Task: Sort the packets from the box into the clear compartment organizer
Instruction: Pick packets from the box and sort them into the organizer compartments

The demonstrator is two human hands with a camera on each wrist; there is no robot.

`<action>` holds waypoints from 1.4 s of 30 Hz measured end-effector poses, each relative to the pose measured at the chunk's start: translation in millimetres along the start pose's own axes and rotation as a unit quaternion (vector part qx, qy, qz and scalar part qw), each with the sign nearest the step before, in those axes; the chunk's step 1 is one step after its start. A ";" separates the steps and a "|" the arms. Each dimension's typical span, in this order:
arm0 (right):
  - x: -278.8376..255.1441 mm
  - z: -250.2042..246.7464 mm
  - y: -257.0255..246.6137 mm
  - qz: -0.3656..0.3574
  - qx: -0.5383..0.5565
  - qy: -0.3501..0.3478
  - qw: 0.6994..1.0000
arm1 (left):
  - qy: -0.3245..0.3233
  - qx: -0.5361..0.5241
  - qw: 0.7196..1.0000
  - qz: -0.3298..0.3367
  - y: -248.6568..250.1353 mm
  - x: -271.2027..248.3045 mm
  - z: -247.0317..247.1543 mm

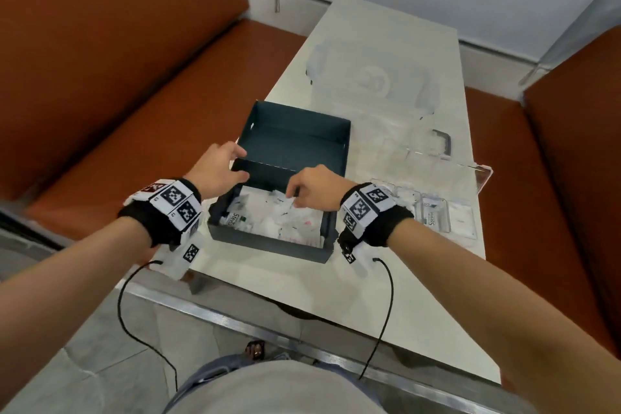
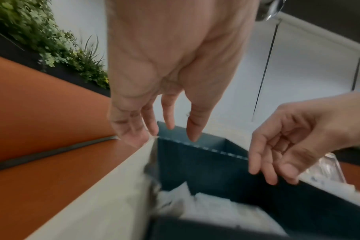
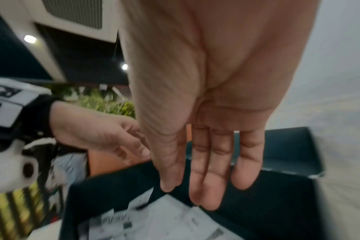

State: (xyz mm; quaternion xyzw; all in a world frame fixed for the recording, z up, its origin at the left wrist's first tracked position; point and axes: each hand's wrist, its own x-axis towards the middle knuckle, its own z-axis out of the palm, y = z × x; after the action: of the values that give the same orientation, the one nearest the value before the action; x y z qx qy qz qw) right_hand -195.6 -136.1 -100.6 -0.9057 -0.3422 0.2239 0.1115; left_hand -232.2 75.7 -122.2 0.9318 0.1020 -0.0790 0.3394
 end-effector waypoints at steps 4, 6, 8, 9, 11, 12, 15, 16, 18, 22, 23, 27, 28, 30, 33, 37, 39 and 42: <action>37.5 20.3 -24.9 0.017 -0.082 -0.093 0.992 | -0.039 0.000 0.999 -0.033 -31.1 -4.5 12.2; 50.1 25.8 -34.4 0.019 -0.106 -0.105 0.989 | -0.048 -0.019 0.998 -0.041 -38.7 -5.5 17.0; 60.4 30.3 -45.5 0.009 -0.126 -0.105 0.986 | -0.046 -0.018 0.998 -0.040 -43.7 -7.5 21.1; 64.4 31.9 -52.5 0.000 -0.133 -0.110 0.985 | -0.044 -0.005 0.998 -0.034 -46.0 -8.6 23.7; 71.0 37.8 -65.9 -0.027 -0.152 -0.129 0.980 | -0.038 0.020 0.999 -0.021 -49.0 -13.1 29.2; 73.5 42.5 -71.8 -0.042 -0.165 -0.136 0.976 | -0.033 0.022 0.999 -0.017 -50.1 -15.0 31.1; 75.8 56.7 -80.9 -0.055 -0.181 -0.127 0.974 | -0.032 0.012 0.999 -0.020 -52.3 -16.2 33.5; 76.0 59.0 -81.9 -0.050 -0.174 -0.122 0.976 | -0.032 0.008 0.999 -0.023 -53.2 -15.5 34.1; 76.6 61.4 -82.7 -0.040 -0.162 -0.128 0.978 | -0.029 0.002 0.999 -0.027 -54.1 -15.2 35.5; 76.9 63.0 -83.1 -0.019 -0.150 -0.132 0.980 | -0.018 -0.001 0.999 -0.036 -54.5 -15.6 38.7; 76.6 63.6 -82.4 -0.017 -0.143 -0.127 0.981 | -0.017 -0.002 0.999 -0.037 -54.5 -15.5 38.9; 77.3 65.3 -78.8 -0.011 -0.107 -0.113 0.988 | -0.013 -0.007 0.999 -0.040 -54.6 -14.6 40.5; 77.6 66.4 -77.8 -0.011 -0.100 -0.111 0.989 | -0.012 -0.006 0.999 -0.042 -54.7 -14.3 40.8; 77.4 68.8 -77.0 -0.011 -0.094 -0.106 0.990 | -0.012 -0.007 0.999 -0.043 -54.7 -14.0 41.4; 77.0 69.6 -74.8 -0.010 -0.094 -0.093 0.991 | -0.011 -0.006 0.999 -0.043 -54.9 -13.5 42.4; 76.8 63.3 -73.1 -0.020 -0.079 -0.071 0.994 | -0.014 -0.008 0.999 -0.040 -56.1 -12.7 43.1; 75.7 59.0 -70.5 -0.008 -0.048 -0.062 0.997 | -0.013 -0.012 0.999 -0.040 -57.2 -12.3 43.4; 71.7 54.9 -63.9 0.017 0.017 -0.064 0.998 | -0.011 -0.017 0.999 -0.042 -57.9 -11.4 43.6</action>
State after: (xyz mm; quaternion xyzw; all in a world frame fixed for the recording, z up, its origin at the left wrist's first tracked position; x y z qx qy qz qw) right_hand -210.8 -38.0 -149.5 -0.8932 -0.3298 0.2885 0.1011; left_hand -260.8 89.3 -188.4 0.9199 0.1384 -0.1021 0.3525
